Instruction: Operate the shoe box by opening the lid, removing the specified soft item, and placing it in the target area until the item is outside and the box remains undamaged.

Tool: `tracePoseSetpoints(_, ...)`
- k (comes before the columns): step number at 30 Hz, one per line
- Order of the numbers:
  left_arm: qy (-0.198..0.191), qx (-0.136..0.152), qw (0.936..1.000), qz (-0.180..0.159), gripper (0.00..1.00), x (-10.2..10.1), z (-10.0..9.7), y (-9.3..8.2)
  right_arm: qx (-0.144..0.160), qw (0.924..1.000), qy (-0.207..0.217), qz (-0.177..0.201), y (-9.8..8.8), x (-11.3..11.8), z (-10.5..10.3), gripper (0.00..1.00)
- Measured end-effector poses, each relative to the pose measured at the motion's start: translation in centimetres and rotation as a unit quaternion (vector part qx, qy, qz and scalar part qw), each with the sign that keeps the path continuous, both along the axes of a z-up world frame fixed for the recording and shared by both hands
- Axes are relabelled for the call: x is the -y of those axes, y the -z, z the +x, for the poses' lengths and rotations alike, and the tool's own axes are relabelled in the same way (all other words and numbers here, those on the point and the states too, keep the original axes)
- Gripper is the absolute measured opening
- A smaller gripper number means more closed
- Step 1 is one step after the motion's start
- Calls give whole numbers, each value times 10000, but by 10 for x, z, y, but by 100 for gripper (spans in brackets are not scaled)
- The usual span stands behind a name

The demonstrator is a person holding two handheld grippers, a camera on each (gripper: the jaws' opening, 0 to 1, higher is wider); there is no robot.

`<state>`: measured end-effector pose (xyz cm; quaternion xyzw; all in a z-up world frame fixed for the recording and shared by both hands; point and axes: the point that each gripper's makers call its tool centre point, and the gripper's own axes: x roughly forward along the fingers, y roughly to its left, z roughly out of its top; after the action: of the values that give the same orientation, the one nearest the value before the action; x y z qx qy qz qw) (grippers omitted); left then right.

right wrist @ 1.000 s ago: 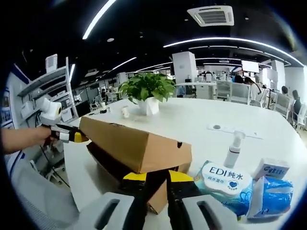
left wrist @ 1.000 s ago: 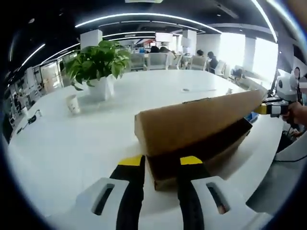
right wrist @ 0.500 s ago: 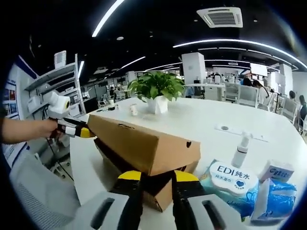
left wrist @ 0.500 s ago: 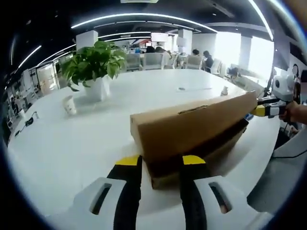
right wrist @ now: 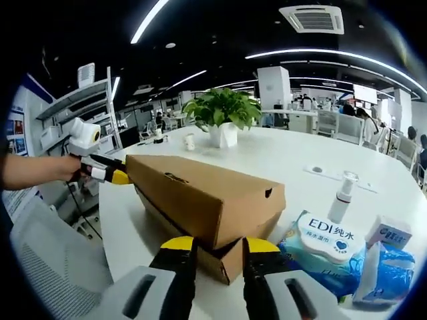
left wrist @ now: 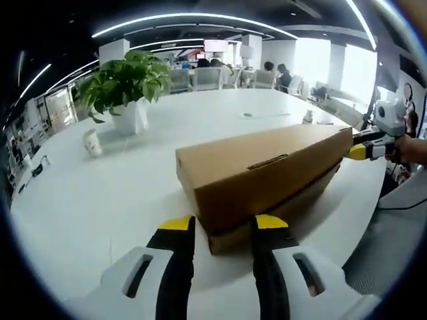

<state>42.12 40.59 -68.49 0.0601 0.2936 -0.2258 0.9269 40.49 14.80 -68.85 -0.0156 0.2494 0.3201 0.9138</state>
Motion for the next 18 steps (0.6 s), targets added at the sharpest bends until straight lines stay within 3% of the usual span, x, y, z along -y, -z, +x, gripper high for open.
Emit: tracePoseSetpoints(18, 134, -238, 9995, 146, 33, 1, -6, 21, -53, 9991, -103, -405, 19, -3, -5, 26)
